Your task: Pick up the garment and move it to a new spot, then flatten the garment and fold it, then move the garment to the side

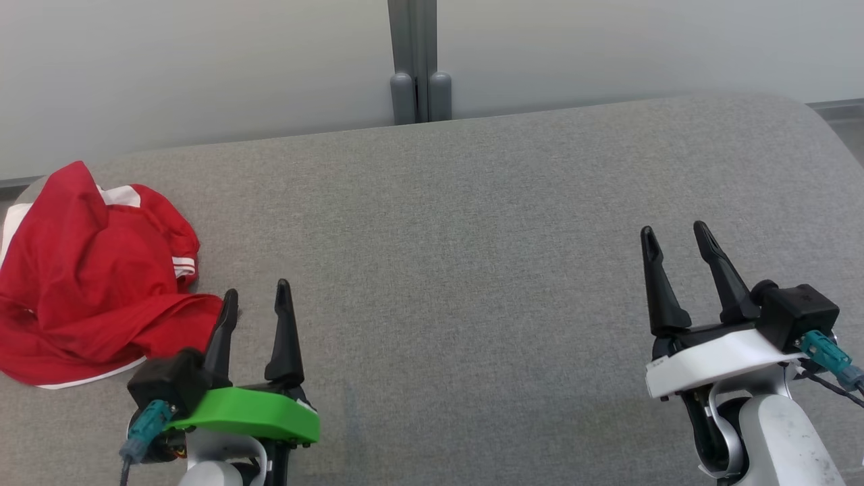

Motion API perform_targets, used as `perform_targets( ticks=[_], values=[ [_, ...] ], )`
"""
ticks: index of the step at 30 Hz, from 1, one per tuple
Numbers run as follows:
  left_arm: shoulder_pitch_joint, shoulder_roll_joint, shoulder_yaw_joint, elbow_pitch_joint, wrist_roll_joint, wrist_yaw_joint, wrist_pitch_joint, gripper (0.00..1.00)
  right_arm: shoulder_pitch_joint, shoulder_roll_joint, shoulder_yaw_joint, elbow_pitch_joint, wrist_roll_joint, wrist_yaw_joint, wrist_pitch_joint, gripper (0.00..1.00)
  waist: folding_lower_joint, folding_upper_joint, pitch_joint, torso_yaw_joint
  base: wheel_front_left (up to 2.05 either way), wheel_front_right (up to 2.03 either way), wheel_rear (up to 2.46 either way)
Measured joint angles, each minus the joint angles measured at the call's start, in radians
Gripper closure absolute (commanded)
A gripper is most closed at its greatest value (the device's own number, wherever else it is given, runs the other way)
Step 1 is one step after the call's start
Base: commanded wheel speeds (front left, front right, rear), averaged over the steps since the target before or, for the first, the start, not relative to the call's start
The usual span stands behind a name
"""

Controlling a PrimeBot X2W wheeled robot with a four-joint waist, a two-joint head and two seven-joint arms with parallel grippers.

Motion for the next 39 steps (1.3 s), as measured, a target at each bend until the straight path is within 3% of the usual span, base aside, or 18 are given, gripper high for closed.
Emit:
perform_targets(
  ticks=[18,25,32,39],
  values=[
    [-0.016,0.07,-0.149,0.021,0.177,0.149,-0.043,0.0,0.0,0.005,0.032,-0.029,-0.188,0.001,-0.044,0.0,0.0,0.0,0.009,-0.002,0.0,0.0,0.0],
    [-0.014,0.042,-0.113,-0.004,0.151,0.137,-0.061,0.0,0.0,0.016,0.015,-0.044,-0.126,0.001,-0.059,0.0,0.0,0.0,0.013,-0.002,0.0,0.0,0.0],
    [0.006,0.004,-0.039,-0.016,0.15,0.076,-0.074,0.0,0.011,0.018,0.005,0.006,0.027,0.001,-0.072,0.0,0.0,0.0,0.015,-0.003,0.0,0.0,0.0],
    [0.016,-0.007,-0.017,-0.004,0.208,0.042,-0.087,0.0,0.011,0.018,0.016,0.036,0.044,0.001,-0.087,0.0,0.0,0.0,0.016,-0.007,0.0,0.0,0.0]
  ],
)
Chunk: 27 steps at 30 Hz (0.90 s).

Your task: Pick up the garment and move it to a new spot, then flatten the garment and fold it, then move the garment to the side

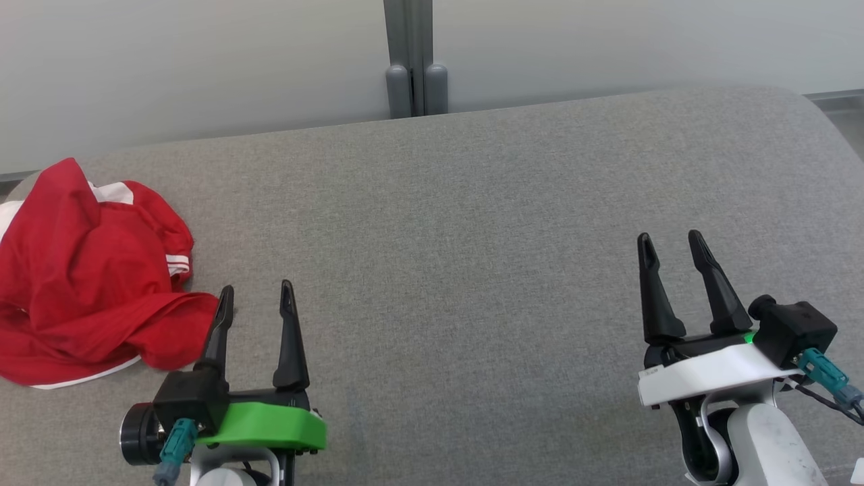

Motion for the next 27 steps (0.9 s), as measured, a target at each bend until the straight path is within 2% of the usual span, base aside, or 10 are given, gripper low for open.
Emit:
perform_targets(
  ticks=[18,27],
  values=[
    [0.005,-0.001,-0.033,-0.006,0.1,0.022,-0.032,0.0,-0.004,0.0,0.017,-0.003,-0.105,0.0,-0.032,0.0,0.0,0.0,0.006,-0.005,0.0,0.0,0.0],
    [0.005,-0.001,-0.036,0.0,0.094,0.022,-0.034,0.0,-0.004,0.0,0.017,-0.001,-0.105,0.0,-0.033,0.0,0.0,0.0,0.001,0.0,0.0,0.0,0.0]
  ],
)
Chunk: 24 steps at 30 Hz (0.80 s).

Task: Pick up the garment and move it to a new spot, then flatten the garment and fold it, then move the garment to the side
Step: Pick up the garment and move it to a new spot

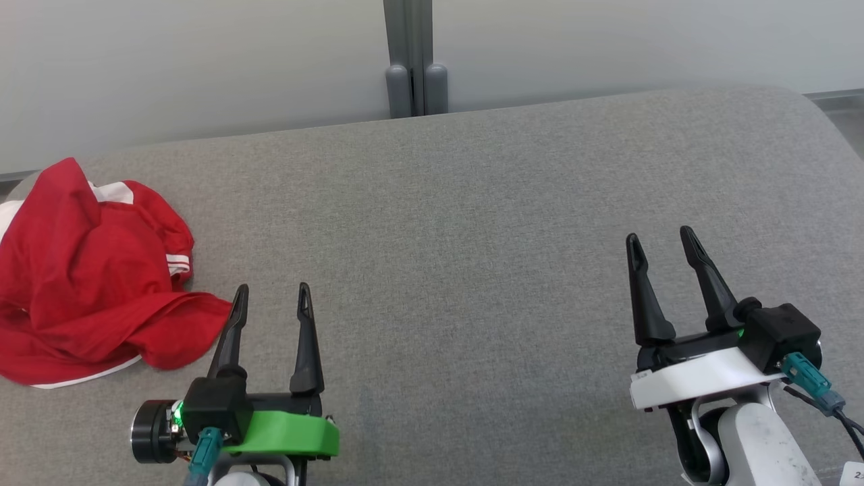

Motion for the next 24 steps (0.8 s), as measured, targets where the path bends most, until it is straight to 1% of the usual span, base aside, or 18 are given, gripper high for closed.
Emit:
perform_targets(
  ticks=[6,11,17,24],
  values=[
    [0.0,0.0,0.0,0.004,-0.002,0.004,0.0,0.0,0.002,0.0,0.013,0.003,-0.004,0.0,0.0,0.0,0.0,0.0,-0.004,0.019,0.0,0.0,0.0],
    [0.004,0.0,0.002,0.011,-0.001,0.015,0.0,0.0,0.016,0.0,0.044,0.013,-0.004,0.0,0.0,0.0,0.0,0.0,-0.007,0.065,0.0,0.0,0.0],
    [0.009,0.0,0.005,0.012,0.0,0.023,0.0,0.0,0.029,0.0,0.078,0.028,0.021,0.0,0.0,0.0,0.0,0.0,-0.012,0.14,0.0,0.0,0.0],
    [0.031,0.0,0.037,0.01,0.01,0.025,0.0,0.0,0.034,0.0,0.111,0.034,0.037,0.0,0.0,0.0,0.0,0.0,-0.021,0.245,0.0,0.0,0.0]
  ],
)
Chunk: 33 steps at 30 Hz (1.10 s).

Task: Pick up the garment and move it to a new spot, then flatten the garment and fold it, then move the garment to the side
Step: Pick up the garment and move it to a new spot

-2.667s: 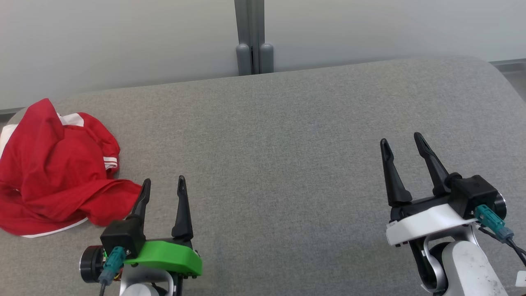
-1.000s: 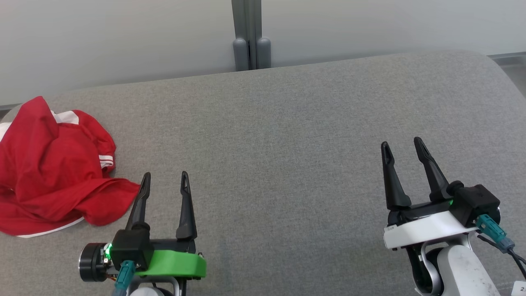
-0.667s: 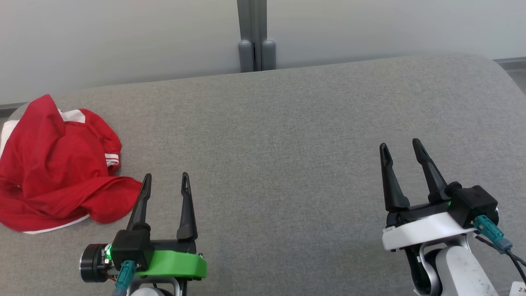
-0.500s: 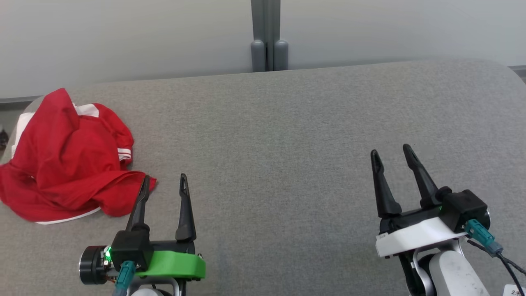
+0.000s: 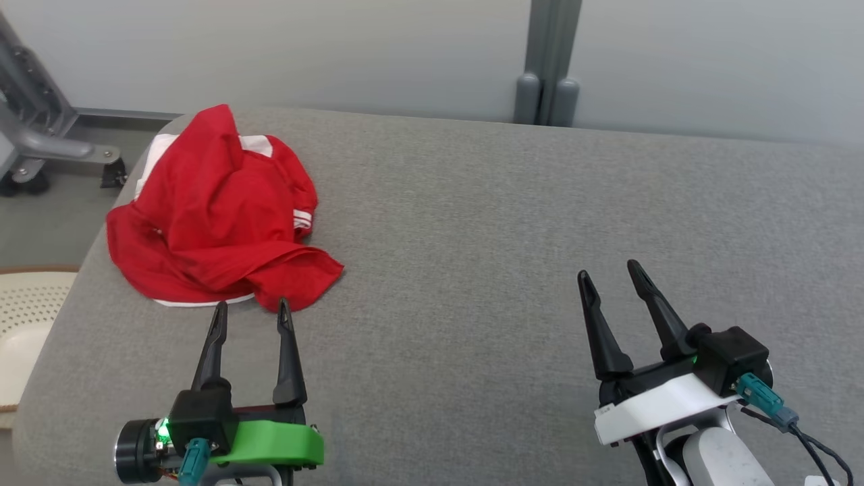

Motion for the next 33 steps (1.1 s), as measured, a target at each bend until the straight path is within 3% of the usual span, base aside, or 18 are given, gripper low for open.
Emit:
perform_targets(
  ticks=[15,24,33],
  values=[
    [0.02,0.0,0.034,-0.007,0.005,-0.009,0.0,0.0,0.003,0.0,0.024,0.014,0.017,0.0,0.0,0.0,0.0,0.0,-0.021,0.169,0.0,0.0,0.0],
    [0.031,0.0,0.055,-0.015,0.007,-0.012,0.0,0.0,0.005,0.0,0.027,0.015,0.021,0.0,0.0,0.0,0.0,0.0,-0.02,0.173,0.0,0.0,0.0],
    [-0.018,0.0,0.079,-0.005,0.05,-0.016,0.0,0.0,-0.027,0.001,0.008,-0.008,-0.021,0.0,0.0,0.0,0.0,0.0,0.049,0.15,0.0,0.0,0.0]
  ],
)
